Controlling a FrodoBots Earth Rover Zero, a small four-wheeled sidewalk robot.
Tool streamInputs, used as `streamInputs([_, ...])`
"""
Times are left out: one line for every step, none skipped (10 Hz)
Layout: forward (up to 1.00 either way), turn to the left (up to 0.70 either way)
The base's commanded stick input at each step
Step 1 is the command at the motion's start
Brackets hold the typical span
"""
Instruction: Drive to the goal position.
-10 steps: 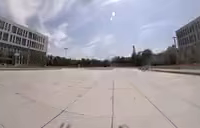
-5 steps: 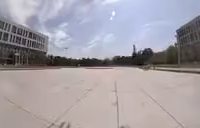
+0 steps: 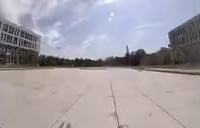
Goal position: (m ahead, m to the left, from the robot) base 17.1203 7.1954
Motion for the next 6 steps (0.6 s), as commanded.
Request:
streamInputs([0.70,0.00])
streamInputs([0.70,0.00])
streamInputs([0.70,0.00])
streamInputs([0.70,0.00])
streamInputs([0.70,0.00])
streamInputs([0.70,0.00])
